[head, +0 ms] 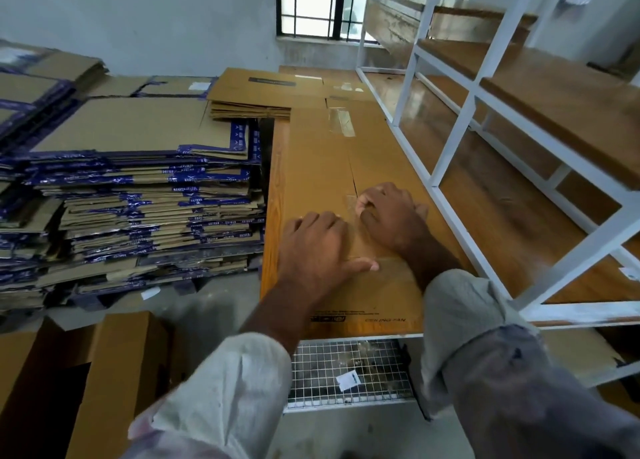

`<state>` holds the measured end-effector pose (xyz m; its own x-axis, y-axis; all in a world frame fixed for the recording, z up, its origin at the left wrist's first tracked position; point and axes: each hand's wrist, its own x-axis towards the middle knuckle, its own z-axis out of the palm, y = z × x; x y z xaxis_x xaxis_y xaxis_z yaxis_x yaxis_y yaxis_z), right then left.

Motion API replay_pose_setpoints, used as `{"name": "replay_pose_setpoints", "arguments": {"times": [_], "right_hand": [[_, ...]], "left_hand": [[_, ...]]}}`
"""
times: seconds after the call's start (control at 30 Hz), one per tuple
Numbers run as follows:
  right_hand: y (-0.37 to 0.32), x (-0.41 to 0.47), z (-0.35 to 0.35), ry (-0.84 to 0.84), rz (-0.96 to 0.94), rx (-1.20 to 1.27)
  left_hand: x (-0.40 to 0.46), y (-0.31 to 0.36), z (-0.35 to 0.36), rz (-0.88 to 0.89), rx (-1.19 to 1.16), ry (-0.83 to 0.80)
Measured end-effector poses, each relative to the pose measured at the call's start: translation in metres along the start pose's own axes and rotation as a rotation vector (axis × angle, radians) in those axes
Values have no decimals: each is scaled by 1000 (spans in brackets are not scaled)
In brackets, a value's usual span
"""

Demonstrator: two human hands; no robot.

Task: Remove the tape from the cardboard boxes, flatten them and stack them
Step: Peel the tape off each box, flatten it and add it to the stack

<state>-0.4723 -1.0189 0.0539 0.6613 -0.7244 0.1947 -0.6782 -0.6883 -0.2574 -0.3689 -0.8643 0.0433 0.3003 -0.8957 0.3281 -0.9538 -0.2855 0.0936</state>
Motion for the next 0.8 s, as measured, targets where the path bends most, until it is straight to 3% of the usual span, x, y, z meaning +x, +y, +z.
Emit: {"name": "replay_pose_setpoints", "arguments": {"times": [0.07, 0.13, 0.27, 0.4, 0.63, 0.8], "right_hand": [[-1, 1, 1, -11, 3, -16], [-4, 0, -1, 8, 0, -28], [-19, -14, -13, 109, -33, -75], [-26, -63, -20, 320, -117, -41], [-24, -155, 16, 653, -186, -73], [-31, -182, 27, 675, -175, 20]], "left_hand": [[-14, 1, 16, 52, -35, 213], [-15, -3, 24, 106, -64, 292], [-5, -6, 16, 98, -110, 196], [3, -6, 9, 61, -133, 55], [10, -3, 11, 136, -60, 49], [9, 1, 7, 159, -19, 25]]}}
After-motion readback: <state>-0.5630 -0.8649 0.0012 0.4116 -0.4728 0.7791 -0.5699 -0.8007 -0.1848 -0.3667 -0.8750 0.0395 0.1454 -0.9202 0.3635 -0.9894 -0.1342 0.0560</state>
